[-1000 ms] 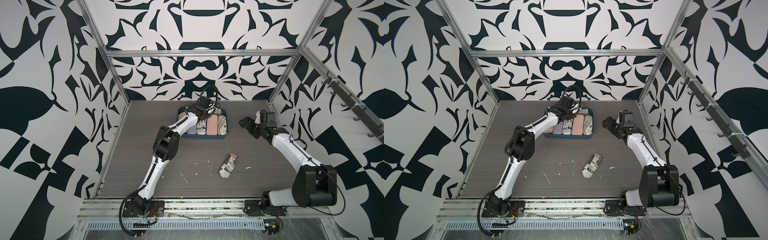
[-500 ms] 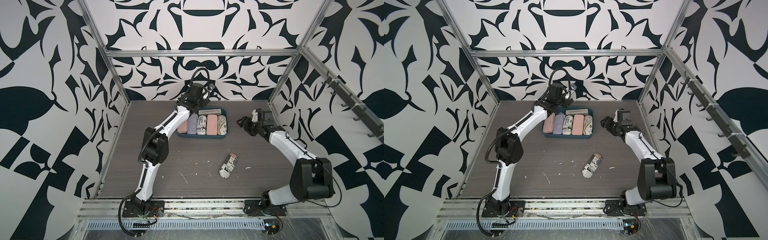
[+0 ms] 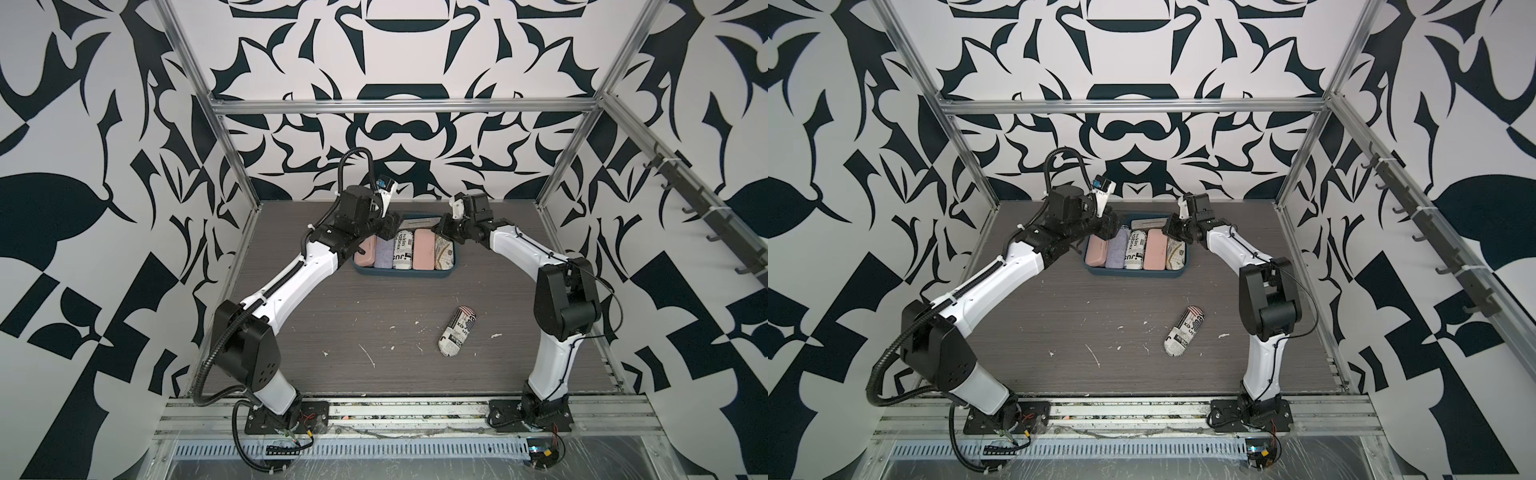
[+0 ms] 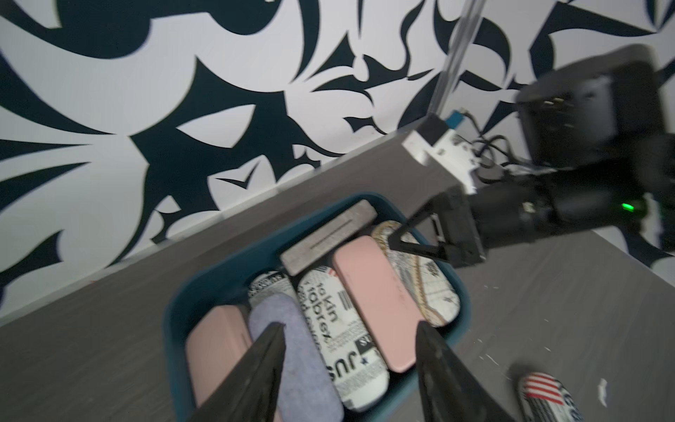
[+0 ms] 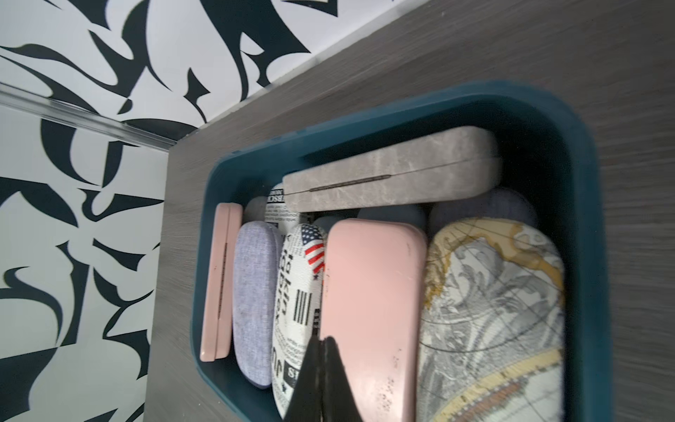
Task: Put the glasses cases into the storage boxes
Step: Pick up the glasses case at the center of the board.
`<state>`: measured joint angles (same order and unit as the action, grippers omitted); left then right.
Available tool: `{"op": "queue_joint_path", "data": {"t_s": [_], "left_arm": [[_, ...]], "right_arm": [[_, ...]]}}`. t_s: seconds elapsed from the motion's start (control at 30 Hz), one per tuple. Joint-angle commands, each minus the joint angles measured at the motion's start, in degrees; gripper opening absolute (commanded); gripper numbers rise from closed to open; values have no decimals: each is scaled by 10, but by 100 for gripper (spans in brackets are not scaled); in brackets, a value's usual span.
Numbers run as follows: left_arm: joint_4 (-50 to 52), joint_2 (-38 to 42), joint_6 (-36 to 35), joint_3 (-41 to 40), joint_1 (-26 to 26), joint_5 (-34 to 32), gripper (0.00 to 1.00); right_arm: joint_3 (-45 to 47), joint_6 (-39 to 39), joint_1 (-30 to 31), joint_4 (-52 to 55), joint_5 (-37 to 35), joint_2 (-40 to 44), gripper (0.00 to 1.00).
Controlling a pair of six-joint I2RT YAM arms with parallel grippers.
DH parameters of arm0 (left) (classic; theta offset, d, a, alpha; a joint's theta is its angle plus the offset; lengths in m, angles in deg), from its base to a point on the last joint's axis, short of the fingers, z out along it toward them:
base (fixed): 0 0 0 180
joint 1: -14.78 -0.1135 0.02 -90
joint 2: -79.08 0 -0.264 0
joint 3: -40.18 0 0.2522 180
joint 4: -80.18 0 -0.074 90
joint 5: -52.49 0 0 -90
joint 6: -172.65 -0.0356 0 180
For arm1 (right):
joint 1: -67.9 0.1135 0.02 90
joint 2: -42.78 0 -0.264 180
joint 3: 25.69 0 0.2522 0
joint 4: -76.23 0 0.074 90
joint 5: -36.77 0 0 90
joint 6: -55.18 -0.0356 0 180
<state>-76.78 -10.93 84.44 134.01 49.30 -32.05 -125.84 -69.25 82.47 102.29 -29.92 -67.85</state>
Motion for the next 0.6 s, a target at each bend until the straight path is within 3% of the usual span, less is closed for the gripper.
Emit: {"op": "queue_joint_path", "data": {"t_s": [0.0, 0.13, 0.27, 0.57], "left_arm": [[26, 30, 34, -43, 45, 26, 64], [40, 31, 39, -74, 104, 4, 80], [91, -8, 28, -58, 151, -20, 84], [106, -117, 75, -39, 178, 124, 91]], "right_arm": [[-5, 18, -9, 4, -9, 33, 9], [30, 12, -26, -6, -17, 60, 10], [66, 7, -48, -9, -28, 97, 11], [170, -5, -114, -25, -52, 234, 19]]}}
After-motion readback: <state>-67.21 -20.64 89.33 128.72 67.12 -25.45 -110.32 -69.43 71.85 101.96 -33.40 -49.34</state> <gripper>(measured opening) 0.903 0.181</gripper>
